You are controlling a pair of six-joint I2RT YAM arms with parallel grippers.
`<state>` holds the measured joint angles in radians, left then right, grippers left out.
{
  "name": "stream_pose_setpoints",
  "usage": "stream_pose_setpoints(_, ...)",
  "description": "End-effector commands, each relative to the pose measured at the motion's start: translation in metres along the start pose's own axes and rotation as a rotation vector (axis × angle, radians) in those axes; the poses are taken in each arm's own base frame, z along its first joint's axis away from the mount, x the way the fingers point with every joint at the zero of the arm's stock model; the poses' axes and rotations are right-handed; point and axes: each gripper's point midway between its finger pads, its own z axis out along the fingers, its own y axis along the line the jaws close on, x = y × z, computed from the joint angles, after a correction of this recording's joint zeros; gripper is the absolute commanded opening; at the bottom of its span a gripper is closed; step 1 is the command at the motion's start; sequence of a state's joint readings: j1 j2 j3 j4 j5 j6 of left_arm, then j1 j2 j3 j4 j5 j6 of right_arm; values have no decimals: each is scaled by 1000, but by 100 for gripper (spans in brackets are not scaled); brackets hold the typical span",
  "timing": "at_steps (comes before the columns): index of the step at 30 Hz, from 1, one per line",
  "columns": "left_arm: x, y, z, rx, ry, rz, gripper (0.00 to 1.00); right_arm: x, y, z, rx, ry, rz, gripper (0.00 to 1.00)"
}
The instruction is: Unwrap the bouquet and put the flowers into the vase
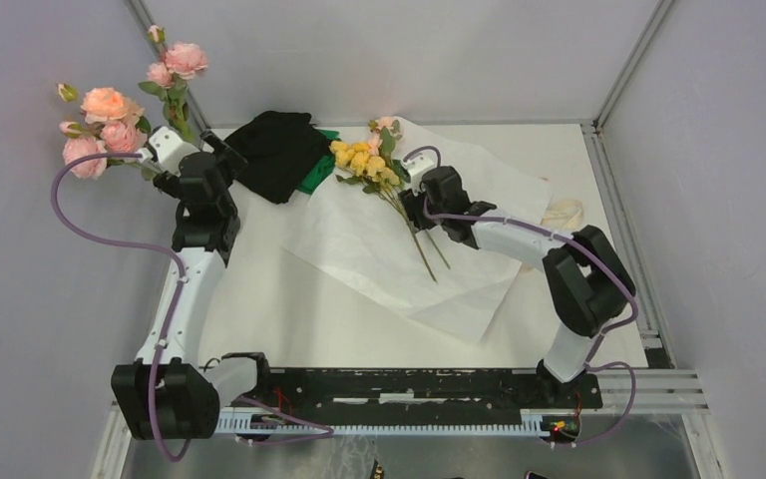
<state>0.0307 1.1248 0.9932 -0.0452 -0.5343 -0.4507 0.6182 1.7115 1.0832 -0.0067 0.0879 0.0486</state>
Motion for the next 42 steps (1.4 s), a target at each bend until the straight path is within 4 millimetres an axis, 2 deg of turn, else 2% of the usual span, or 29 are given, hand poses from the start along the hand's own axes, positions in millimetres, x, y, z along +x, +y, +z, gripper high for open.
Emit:
stream_pose_setpoints(1, -11, -23, -5, 98, -31, -147, 100, -12, -13, 26, 32, 16, 1, 57)
stream_pose_setpoints(4, -15, -22, -7, 91, -44, -162, 100, -4, -12, 45, 6, 47, 25, 51)
stream_pose_setpoints(9, -36, -22, -10, 72, -81, -157, 100, -1, -9, 65, -4, 81, 24, 46)
stream_pose_setpoints(13, -39, -19, -16, 70, -80, -156, 100, -4, -6, 68, -23, 80, 28, 42)
stream_pose_setpoints(21, -55, -47, -27, 207, -58, -155, 100, -4, -3, 74, -37, 98, 18, 38)
stream_pose_setpoints(24, -58, -51, -30, 222, -38, -157, 100, -3, 0, 75, -54, 90, 29, 38)
stream_pose_setpoints(34, -81, -70, -54, 334, -40, -192, 100, 20, 14, 86, -102, 148, 40, 38)
stream_pose_setpoints(36, -82, -76, -59, 372, -30, -199, 100, 26, 14, 88, -103, 162, 40, 33)
stream_pose_setpoints(39, -76, -89, -63, 441, 6, -206, 100, 33, 13, 89, -95, 178, 40, 19)
stream_pose_setpoints(42, -61, -100, -61, 487, 63, -202, 100, 36, 12, 88, -88, 184, 38, 0)
